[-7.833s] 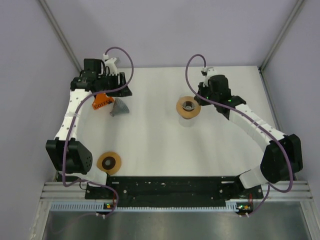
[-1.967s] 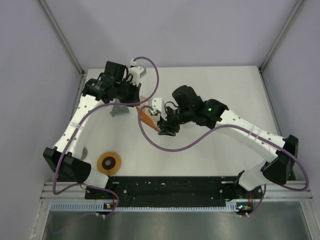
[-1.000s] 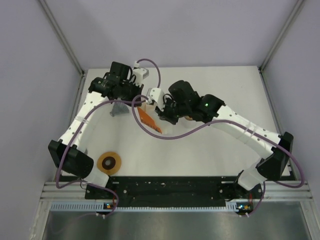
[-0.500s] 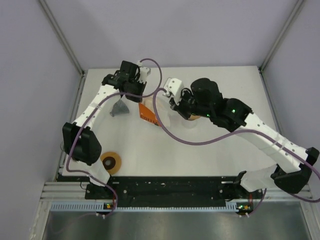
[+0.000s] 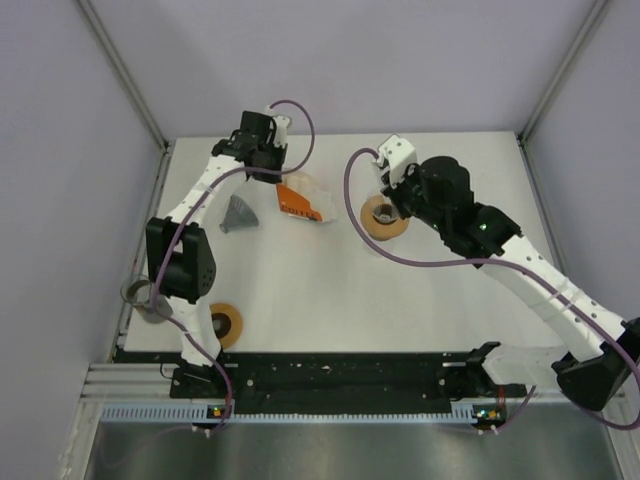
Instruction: Place the coffee filter in the dripper
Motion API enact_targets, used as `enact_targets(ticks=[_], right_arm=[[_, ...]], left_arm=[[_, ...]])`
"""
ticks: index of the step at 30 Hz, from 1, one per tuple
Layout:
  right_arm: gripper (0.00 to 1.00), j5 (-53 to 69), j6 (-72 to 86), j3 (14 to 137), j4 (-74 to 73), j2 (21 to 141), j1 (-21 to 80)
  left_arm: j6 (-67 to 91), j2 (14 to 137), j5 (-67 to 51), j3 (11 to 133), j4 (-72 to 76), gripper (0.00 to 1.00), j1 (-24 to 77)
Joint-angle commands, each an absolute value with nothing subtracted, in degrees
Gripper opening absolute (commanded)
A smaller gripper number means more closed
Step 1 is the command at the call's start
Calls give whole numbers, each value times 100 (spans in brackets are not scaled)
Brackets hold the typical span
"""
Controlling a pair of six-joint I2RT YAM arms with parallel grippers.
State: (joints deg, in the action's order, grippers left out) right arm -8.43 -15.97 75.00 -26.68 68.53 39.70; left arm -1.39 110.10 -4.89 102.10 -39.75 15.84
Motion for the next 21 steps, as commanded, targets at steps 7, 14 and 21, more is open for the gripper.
enact_targets(ticks=[7, 14, 21], right_arm=[[0, -852, -1723, 7093, -1758, 7154, 3867], [0, -809, -1740, 6785, -1696, 7365, 3867], [0, -694, -1811, 6724, -1696, 7471, 3867]], left_arm=[[-202, 11180, -475, 10222, -3305, 0, 1327], [-351, 11162, -580, 10064, -3322, 1, 1327], [-299, 11066, -791, 10160, -3463, 13, 1318]])
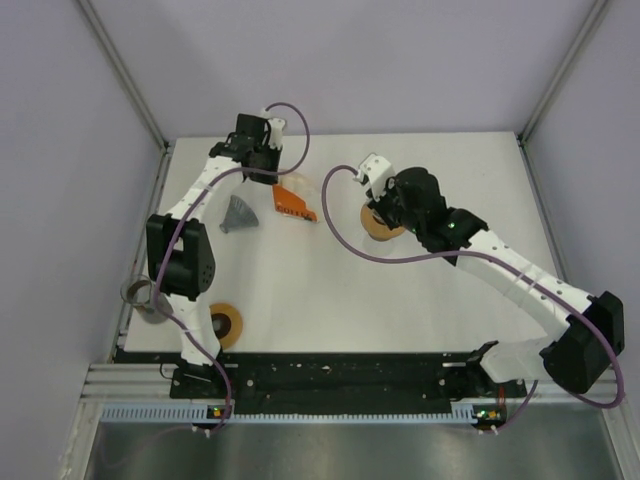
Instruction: Place the coffee filter in the dripper
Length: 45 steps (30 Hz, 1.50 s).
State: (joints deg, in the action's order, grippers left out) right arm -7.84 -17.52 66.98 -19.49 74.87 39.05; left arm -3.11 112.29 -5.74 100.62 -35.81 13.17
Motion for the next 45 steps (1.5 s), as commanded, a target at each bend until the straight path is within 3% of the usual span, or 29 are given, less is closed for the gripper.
enact_targets(ticks=[1, 3, 6, 14, 20, 25, 27, 31, 36, 45], right_arm=[[0, -720, -1811, 6715, -1714, 7488, 3858], [18, -756, -1793, 6732, -1749, 7506, 3858], [31, -590, -1697, 6811, -1819, 7488, 3858], [40, -325, -1468, 7136, -1933, 7444, 3858], [60, -290, -1301, 7479, -2197, 7479, 3815], [65, -35, -1081, 7822, -2311, 7541, 3604], [61, -26, -1020, 8006, -2399, 7602, 3551], [29, -105, -800, 8375, -2636, 7699, 3524], [0, -536, -501, 8464, -3031, 7919, 3524], [0, -1027, -150, 8490, -3410, 8349, 3524]], left_arm=[[-299, 11065, -843, 10186, -3489, 17, 1318], [-281, 11030, -940, 10256, -3585, 23, 1318], [-220, 10987, -1063, 10336, -3682, 27, 1318], [-220, 10907, -1125, 10433, -3771, 34, 1318], [-264, 10811, -1028, 10433, -3762, 45, 1318], [-272, 10758, -976, 10450, -3753, 50, 1318], [-290, 10732, -958, 10468, -3779, 50, 1318], [-211, 10547, -984, 10520, -3814, 51, 1318], [-18, 10205, -1194, 10696, -3964, 51, 1336], [799, 9703, -1713, 10705, -4148, 55, 1547]])
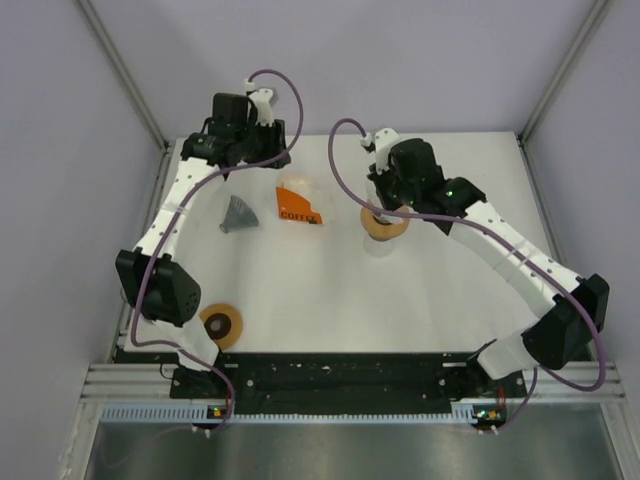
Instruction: Place the coffee filter in the dripper
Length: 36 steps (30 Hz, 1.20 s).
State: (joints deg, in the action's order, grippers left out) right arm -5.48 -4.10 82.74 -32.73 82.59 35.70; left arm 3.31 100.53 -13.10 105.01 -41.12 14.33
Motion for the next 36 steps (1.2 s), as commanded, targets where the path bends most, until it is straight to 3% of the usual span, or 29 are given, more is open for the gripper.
enact_targets(ticks=[1, 20, 36], right_arm=[[0, -1124, -149, 8490, -3428, 8393, 3507], [0, -185, 141, 8780, -3788, 9342, 3173], [0, -405, 132, 8912, -4254, 9949, 3173]], left_arm=[[869, 9686, -1775, 10705, -4166, 55, 1590], [2065, 10248, -2232, 10916, -4245, 61, 2443], [2312, 10529, -2531, 10872, -4228, 62, 2847]])
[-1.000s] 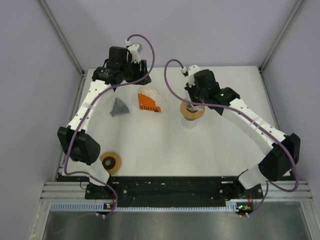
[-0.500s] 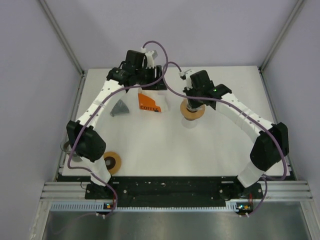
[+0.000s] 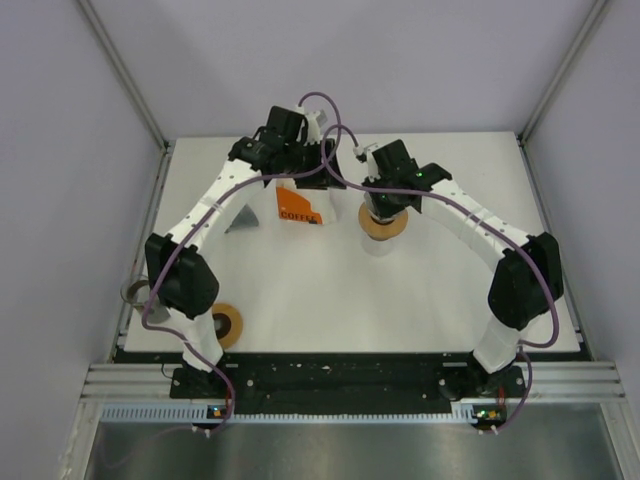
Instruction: Place the coffee filter in the dripper
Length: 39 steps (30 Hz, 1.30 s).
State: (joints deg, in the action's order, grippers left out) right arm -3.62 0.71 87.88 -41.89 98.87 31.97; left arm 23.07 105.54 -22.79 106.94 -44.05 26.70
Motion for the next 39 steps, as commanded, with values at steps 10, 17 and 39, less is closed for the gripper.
enact_targets(ticks=[10, 17, 39], right_arm=[[0, -159, 123, 8825, -4219, 10063, 3173], [0, -35, 237, 8649, -4043, 10081, 3129], [0, 343, 220, 8429, -3929, 10152, 3085]], left_arm=[[2391, 10898, -2759, 10925, -4087, 61, 3041], [2531, 11048, -3040, 10942, -3894, 56, 3085], [3067, 11514, -3454, 10723, -3436, 32, 3094]])
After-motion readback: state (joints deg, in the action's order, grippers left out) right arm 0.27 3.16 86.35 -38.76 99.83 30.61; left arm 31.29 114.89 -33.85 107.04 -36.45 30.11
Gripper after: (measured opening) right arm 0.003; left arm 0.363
